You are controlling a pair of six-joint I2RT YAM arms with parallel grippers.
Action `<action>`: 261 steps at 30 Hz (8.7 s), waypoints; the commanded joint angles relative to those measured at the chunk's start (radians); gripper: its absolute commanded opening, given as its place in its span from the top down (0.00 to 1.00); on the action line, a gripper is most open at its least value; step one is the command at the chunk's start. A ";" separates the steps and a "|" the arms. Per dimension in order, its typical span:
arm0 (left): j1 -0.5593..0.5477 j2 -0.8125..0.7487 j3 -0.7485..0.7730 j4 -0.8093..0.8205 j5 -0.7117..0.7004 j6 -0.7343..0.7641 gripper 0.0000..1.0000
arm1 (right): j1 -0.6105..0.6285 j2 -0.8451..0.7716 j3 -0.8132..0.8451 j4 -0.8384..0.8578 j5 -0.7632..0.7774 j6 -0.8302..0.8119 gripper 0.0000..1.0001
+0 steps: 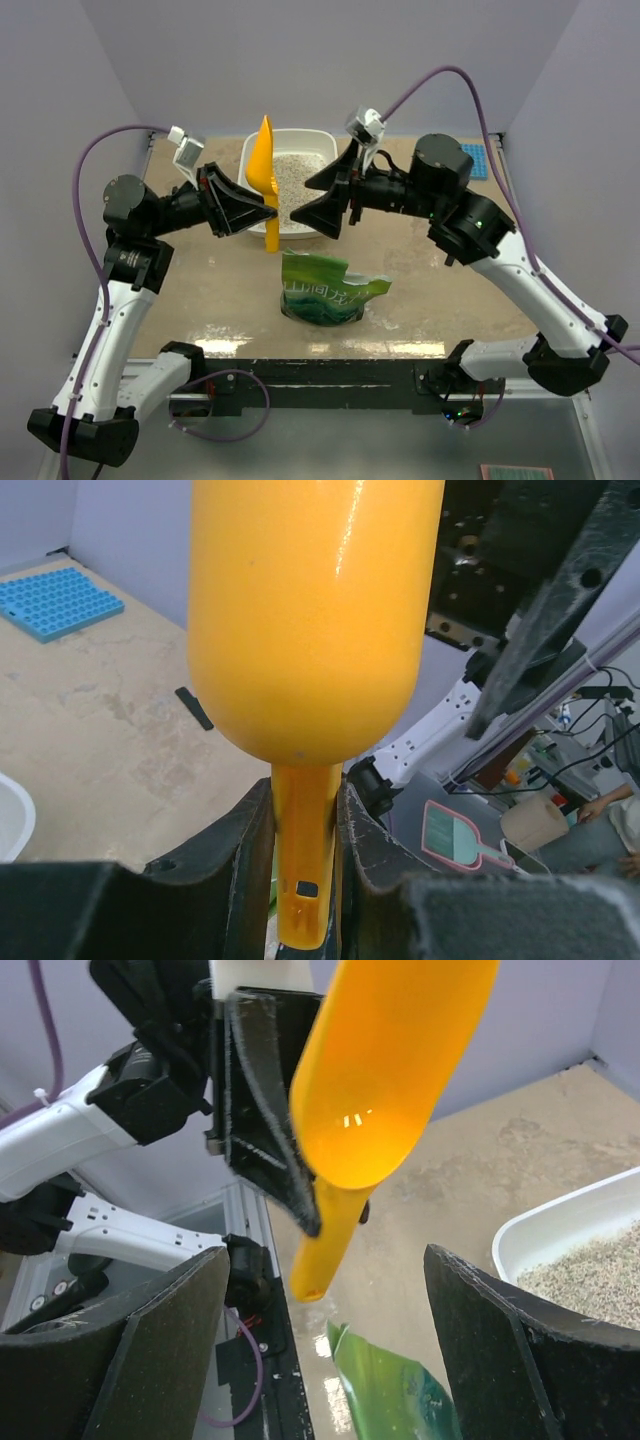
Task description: Fill the litter box with clean litter
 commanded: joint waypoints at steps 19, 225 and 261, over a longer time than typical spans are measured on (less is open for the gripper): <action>-0.045 0.034 0.050 0.049 0.034 -0.015 1.00 | 0.000 0.141 0.140 0.217 -0.109 0.028 0.24; 0.062 0.126 -0.220 0.642 -0.084 -0.248 1.00 | -0.479 -0.184 -0.700 1.027 -0.469 0.574 0.48; 0.064 0.089 -0.126 0.301 -0.039 0.003 0.00 | -0.445 -0.231 -0.490 0.407 -0.276 0.254 1.00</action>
